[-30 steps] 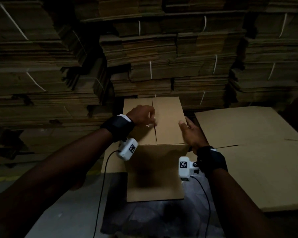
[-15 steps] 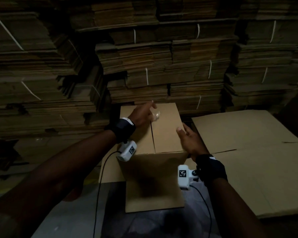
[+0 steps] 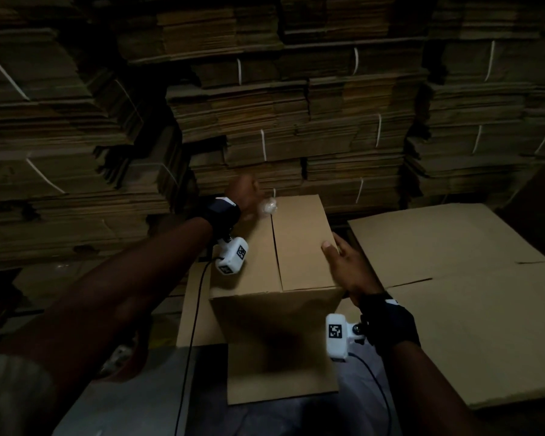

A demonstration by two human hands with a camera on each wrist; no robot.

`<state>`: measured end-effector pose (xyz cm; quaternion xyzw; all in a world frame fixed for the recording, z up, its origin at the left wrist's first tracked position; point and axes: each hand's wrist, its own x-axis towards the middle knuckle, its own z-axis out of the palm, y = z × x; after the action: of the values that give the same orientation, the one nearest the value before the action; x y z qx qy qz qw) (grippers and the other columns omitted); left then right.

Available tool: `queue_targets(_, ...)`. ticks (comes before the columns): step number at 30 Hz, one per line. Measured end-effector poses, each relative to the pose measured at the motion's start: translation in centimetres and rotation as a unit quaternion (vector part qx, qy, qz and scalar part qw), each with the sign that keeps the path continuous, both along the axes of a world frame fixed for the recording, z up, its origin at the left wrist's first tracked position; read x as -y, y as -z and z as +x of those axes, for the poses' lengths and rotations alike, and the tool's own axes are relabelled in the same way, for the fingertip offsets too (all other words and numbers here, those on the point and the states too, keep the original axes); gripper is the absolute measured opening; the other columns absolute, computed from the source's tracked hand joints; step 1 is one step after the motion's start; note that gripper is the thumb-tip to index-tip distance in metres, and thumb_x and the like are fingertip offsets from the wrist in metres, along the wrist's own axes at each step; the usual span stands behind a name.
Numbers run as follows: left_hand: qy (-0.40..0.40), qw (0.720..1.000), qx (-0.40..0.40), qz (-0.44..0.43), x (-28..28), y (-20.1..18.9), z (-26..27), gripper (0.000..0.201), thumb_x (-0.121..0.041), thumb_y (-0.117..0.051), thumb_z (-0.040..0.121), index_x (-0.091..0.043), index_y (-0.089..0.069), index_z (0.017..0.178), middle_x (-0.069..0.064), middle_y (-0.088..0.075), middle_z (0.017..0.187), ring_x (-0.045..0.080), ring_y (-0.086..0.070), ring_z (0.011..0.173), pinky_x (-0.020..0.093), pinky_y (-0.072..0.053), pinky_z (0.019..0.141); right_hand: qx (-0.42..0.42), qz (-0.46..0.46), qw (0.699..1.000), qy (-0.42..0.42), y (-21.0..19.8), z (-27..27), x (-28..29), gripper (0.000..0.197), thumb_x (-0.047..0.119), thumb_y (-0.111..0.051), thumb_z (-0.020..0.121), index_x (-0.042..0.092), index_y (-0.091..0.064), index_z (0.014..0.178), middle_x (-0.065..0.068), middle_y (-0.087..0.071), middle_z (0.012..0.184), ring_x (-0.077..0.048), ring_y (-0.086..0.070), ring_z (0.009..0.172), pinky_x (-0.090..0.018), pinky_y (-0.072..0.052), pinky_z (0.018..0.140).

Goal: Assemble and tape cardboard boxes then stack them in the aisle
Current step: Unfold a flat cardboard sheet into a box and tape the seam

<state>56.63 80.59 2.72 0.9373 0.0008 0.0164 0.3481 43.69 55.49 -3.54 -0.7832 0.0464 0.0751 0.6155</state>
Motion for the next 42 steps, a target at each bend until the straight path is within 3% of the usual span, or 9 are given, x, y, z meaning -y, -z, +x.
queue_targets(3,0.097,0.992,-0.073,-0.04,-0.2,-0.3,0.2,0.01,-0.008,-0.059,0.099,-0.012,-0.056,0.107,0.004,-0.059,0.078,0.019,-0.057,0.065,0.026,-0.047,0.056,-0.005,-0.003,1.0,0.003,0.2,0.2,0.0,0.043,0.048,-0.052,0.103,0.039,-0.05,0.145,0.006,-0.067,0.128,-0.014,-0.066,0.114,-0.048,-0.052,0.103)
queue_targets(9,0.226,0.96,-0.15,0.065,0.3,-0.4,0.6,0.02,-0.031,-0.066,0.098,-0.011,-0.067,0.098,-0.001,-0.066,0.066,0.006,-0.058,0.048,0.018,-0.047,0.045,0.0,-0.012,1.0,0.01,0.3,0.4,-0.1,0.042,0.049,-0.051,0.103,0.041,-0.05,0.144,0.007,-0.067,0.127,-0.012,-0.066,0.111,-0.042,-0.053,0.101)
queue_targets(19,0.133,0.982,-0.005,0.135,0.5,-0.7,3.1,0.027,-0.021,-0.064,0.097,0.001,-0.074,0.085,0.013,-0.07,0.083,0.029,-0.067,0.08,0.032,-0.044,0.067,0.0,-0.004,1.0,0.028,0.2,0.5,-0.2,0.046,0.046,-0.053,0.103,0.039,-0.046,0.147,0.011,-0.063,0.127,-0.008,-0.062,0.114,-0.038,-0.05,0.102)
queue_targets(24,0.15,0.986,-0.02,0.072,-0.2,0.4,4.2,0.036,-0.028,-0.062,0.099,-0.011,-0.068,0.068,0.006,-0.059,0.064,0.015,-0.049,0.058,0.027,-0.035,0.061,-0.008,-0.001,0.999,0.034,0.3,0.5,-0.3,0.047,0.045,-0.054,0.102,0.037,-0.046,0.148,0.01,-0.062,0.127,-0.008,-0.062,0.114,-0.04,-0.051,0.102)
queue_targets(27,0.15,0.987,-0.052,0.028,-0.9,1.0,4.5,0.017,-0.021,-0.073,0.092,-0.008,-0.064,0.087,0.007,-0.062,0.073,0.016,-0.054,0.066,0.028,-0.041,0.065,-0.007,0.006,0.999,0.034,0.2,0.5,-0.4,0.048,0.043,-0.054,0.103,0.036,-0.045,0.149,0.01,-0.062,0.127,-0.002,-0.061,0.109,-0.031,-0.052,0.095)
queue_targets(30,0.135,0.986,-0.074,-0.065,-0.8,0.8,4.6,0.042,-0.016,-0.082,0.083,-0.014,-0.048,0.108,-0.004,-0.064,0.081,0.009,-0.058,0.068,0.022,-0.047,0.059,-0.007,0.0,0.999,0.031,0.2,0.5,-0.5,0.048,0.043,-0.054,0.103,0.036,-0.045,0.149,0.012,-0.061,0.128,0.0,-0.058,0.109,-0.031,-0.05,0.095)
queue_targets(34,0.183,0.974,-0.124,0.041,0.1,0.2,5.0,0.015,-0.023,-0.067,0.095,-0.014,-0.071,0.083,-0.005,-0.065,0.076,0.019,-0.059,0.079,0.022,-0.043,0.061,-0.016,0.004,0.999,0.035,0.5,0.6,-0.6,0.049,0.048,-0.055,0.101,0.038,-0.046,0.148,0.008,-0.061,0.135,-0.012,-0.059,0.122,-0.046,-0.048,0.107)
queue_targets(38,0.158,0.977,-0.143,0.033,0.6,-0.1,5.6,0.031,-0.019,-0.057,0.102,0.001,-0.066,0.123,0.015,-0.065,0.119,0.031,-0.059,0.109,0.027,-0.044,0.071,-0.02,0.006,0.999,0.037,0.4,0.6,-0.6,0.046,0.048,-0.055,0.101,0.04,-0.048,0.146,0.008,-0.064,0.13,-0.013,-0.063,0.118,-0.046,-0.052,0.103)
queue_targets(42,0.179,0.973,-0.135,0.045,0.0,-0.1,6.0,0.019,-0.016,-0.064,0.097,-0.005,-0.074,0.108,0.016,-0.071,0.118,0.023,-0.065,0.102,0.021,-0.045,0.071,-0.026,0.004,0.999,0.041,0.5,0.6,-0.5,0.048,0.051,-0.056,0.099,0.041,-0.048,0.145,0.007,-0.065,0.13,-0.013,-0.064,0.116,-0.049,-0.052,0.103)
